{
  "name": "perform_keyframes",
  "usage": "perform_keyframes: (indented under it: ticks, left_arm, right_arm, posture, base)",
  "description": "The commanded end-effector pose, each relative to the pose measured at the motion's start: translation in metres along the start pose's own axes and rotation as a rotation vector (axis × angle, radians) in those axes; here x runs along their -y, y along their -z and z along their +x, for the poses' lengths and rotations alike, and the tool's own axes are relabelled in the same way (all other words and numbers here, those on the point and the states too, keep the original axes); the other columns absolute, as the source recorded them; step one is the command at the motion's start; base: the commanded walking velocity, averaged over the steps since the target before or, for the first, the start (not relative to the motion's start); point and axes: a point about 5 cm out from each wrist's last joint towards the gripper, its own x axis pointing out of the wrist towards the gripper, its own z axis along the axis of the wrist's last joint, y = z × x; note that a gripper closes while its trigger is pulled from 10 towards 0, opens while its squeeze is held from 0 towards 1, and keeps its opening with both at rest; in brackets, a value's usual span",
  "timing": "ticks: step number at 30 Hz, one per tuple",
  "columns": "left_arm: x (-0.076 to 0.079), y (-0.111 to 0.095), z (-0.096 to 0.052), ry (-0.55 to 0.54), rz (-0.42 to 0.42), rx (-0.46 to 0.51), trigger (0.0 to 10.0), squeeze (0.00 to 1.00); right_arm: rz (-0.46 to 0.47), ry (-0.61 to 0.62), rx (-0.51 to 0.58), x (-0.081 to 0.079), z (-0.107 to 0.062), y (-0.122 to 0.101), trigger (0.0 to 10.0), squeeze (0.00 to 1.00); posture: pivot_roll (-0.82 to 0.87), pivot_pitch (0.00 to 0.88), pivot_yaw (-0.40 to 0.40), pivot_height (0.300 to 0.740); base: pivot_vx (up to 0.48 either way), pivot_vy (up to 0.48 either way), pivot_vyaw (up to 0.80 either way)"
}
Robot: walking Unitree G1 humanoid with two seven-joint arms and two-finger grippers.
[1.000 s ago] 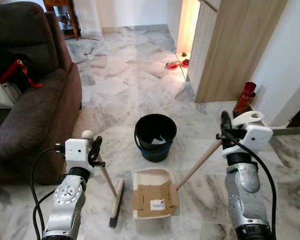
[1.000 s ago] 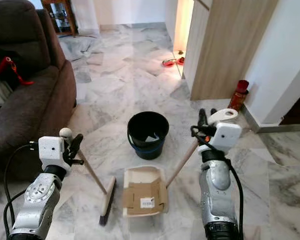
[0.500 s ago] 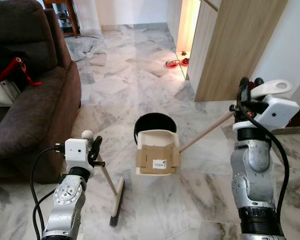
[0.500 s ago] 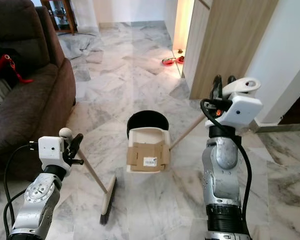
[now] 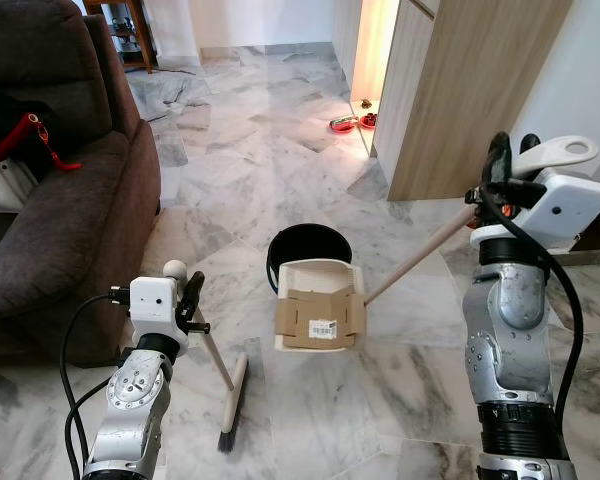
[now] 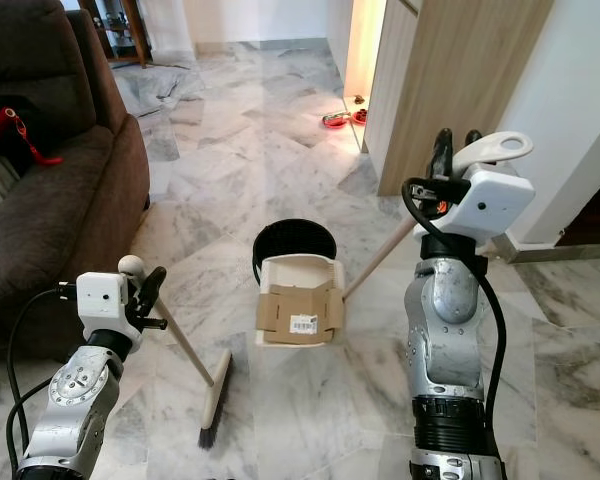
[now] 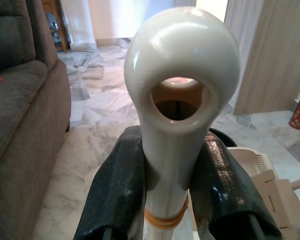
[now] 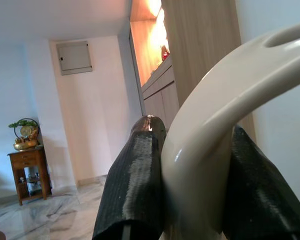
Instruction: Sweep floor
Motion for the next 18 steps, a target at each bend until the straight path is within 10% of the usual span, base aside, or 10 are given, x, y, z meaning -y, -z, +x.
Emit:
perform_keyframes:
  ticks: [1, 18]
  left_arm:
    - [0.0001, -0.0139, 0.005, 0.011, 0.04, 0.058, 10.0, 0.0]
    - [-0.0056, -0.0121, 0.0008, -0.021, 0.065, 0.05, 10.0, 0.0]
  right_arm:
    - [0.032, -0.004, 0.116, -0.0042, 0.0084, -0.0253, 10.0, 0.0]
    - [0.041, -0.009, 0.136, -0.0059, 0.0117, -0.0317, 10.0, 0.0]
  posture:
    - [0.0, 0.076, 0.015, 0.74]
    - [0.0, 0.067, 0.013, 0.74]
  base:
    - [0.251, 0.0, 0.0]
    - [0.294, 0.0, 0.0]
